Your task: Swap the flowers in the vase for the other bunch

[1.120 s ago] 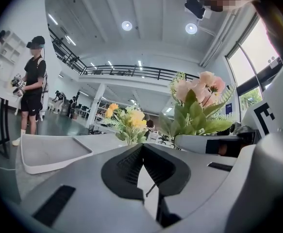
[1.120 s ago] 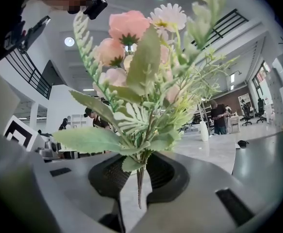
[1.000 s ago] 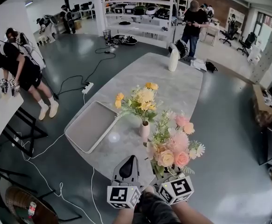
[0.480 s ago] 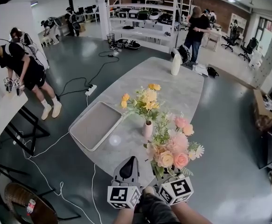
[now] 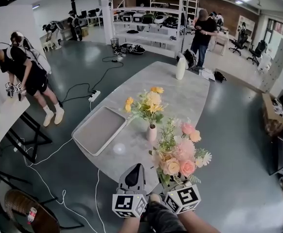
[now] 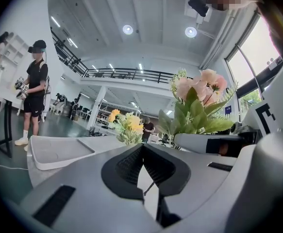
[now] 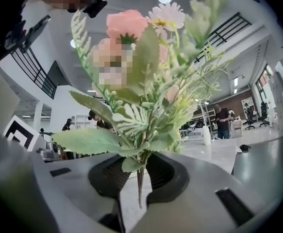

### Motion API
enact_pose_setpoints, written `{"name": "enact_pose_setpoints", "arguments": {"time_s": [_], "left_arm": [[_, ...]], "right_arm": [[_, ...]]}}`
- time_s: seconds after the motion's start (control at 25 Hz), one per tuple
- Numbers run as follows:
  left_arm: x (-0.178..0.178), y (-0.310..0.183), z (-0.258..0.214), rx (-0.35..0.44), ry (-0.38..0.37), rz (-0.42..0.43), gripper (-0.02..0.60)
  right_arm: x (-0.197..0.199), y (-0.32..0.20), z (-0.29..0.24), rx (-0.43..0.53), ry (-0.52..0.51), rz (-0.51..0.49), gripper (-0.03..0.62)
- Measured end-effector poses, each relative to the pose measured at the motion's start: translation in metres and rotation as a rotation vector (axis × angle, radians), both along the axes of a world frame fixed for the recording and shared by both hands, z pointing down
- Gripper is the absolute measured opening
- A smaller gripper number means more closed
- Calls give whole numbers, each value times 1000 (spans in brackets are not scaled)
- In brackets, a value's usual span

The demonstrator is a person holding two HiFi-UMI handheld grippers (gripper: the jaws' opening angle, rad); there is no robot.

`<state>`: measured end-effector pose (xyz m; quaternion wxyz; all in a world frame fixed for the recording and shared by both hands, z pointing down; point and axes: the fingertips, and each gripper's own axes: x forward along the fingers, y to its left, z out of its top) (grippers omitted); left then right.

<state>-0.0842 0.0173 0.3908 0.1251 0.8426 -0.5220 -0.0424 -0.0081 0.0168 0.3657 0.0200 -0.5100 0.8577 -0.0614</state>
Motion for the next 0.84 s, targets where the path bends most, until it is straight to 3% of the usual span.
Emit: {"name": "enact_pose_setpoints", "arguments": {"time_s": [0.84], "left_arm": [[-12,26,-6,0,17,-9,14]], "right_arm": [[-5,29,-7,5,25,-6,87]]}}
